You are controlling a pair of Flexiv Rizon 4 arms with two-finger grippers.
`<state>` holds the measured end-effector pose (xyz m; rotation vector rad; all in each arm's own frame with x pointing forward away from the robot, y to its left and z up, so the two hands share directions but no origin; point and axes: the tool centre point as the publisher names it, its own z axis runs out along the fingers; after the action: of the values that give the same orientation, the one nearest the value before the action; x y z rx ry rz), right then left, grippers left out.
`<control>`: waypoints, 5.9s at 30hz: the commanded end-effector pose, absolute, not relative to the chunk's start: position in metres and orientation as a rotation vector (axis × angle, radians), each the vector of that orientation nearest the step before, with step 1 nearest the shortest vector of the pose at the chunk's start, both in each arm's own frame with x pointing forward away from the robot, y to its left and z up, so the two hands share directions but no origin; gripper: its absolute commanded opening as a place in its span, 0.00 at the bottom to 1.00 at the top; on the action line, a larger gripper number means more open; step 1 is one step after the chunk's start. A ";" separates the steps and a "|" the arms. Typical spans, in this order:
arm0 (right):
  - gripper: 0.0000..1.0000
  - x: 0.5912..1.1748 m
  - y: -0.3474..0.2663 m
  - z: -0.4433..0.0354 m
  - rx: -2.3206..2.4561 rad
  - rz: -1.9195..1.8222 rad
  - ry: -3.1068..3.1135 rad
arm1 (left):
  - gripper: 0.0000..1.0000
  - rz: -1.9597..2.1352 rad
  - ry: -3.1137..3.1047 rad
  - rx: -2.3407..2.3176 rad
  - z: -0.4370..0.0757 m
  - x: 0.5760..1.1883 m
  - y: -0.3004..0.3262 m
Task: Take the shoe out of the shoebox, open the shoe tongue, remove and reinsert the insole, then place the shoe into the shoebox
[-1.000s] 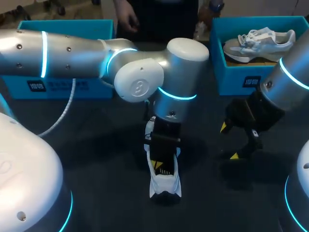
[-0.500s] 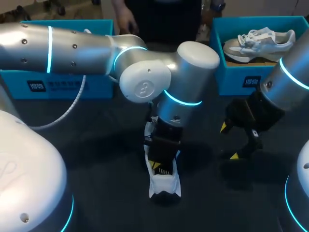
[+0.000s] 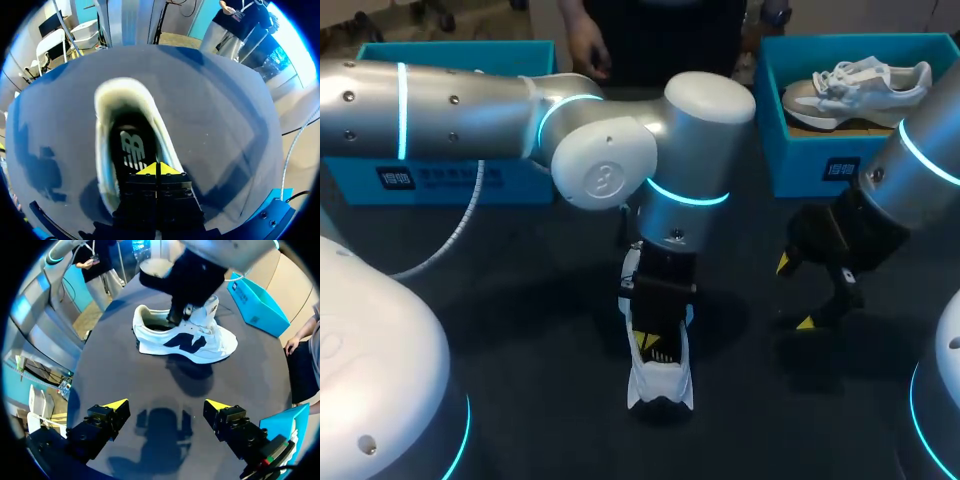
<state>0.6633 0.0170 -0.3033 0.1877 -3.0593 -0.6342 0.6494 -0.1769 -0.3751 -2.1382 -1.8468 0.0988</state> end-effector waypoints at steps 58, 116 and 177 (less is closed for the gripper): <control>1.00 0.663 0.017 -0.304 0.188 -0.631 -3.062 | 0.44 0.046 -2.206 -2.143 -0.363 0.655 -0.196; 1.00 0.663 0.017 -0.304 0.188 -0.631 -3.062 | 0.31 0.036 -2.268 -2.193 -0.261 0.769 -0.195; 1.00 0.663 0.017 -0.304 0.188 -0.631 -3.062 | 0.22 0.149 -2.104 -2.178 -0.347 0.678 -0.176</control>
<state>0.6633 0.0170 -0.3033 0.1873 -3.0593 -0.6342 0.6894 -0.1829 -0.3516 -2.1557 -2.0907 0.1707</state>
